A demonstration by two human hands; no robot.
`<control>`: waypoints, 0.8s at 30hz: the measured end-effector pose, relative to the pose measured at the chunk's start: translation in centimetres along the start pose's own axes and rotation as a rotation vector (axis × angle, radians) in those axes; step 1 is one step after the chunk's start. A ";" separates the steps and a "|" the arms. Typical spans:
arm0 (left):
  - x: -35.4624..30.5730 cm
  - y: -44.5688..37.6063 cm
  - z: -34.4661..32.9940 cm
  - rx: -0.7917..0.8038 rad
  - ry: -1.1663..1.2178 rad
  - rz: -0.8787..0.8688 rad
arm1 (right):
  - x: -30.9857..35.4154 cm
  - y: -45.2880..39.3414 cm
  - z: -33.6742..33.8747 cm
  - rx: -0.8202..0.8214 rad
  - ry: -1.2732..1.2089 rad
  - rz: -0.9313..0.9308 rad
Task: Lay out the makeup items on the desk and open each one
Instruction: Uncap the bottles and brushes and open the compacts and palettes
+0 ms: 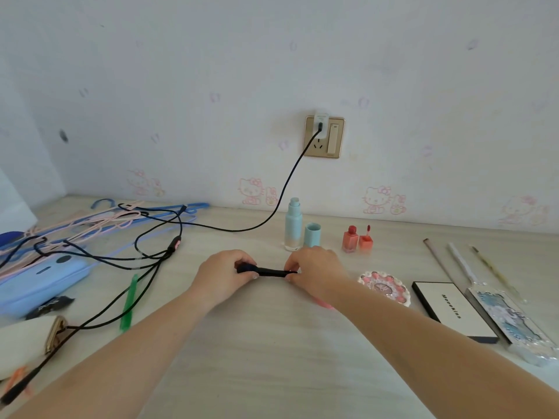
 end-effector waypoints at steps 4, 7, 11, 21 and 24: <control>0.9 0.2 -0.2 -0.009 0.012 0.012 | 0.1 -0.1 -0.7 0.012 -0.012 -0.008; 1.0 0.2 -0.1 -0.019 0.043 0.012 | 0.0 0.1 -0.6 0.010 -0.044 -0.019; -0.5 0.2 1.4 -0.115 0.276 -0.017 | -1.7 1.1 1.5 -0.082 -0.258 -0.116; -13.5 -0.3 -4.7 0.204 0.550 -0.275 | -12.6 7.7 7.3 -0.226 -0.444 -0.297; -17.2 -1.0 -8.4 0.287 0.509 -0.340 | -17.5 10.3 7.9 -0.224 -0.416 -0.397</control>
Point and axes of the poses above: each hand's wrist, its own y-axis away from the middle knuckle, its own z-axis out of the back of the hand, x = y × z, the point moved 9 cm from there along -y, towards the middle knuckle, and after that the axes turned 9 degrees about y, right-handed, at the moved point
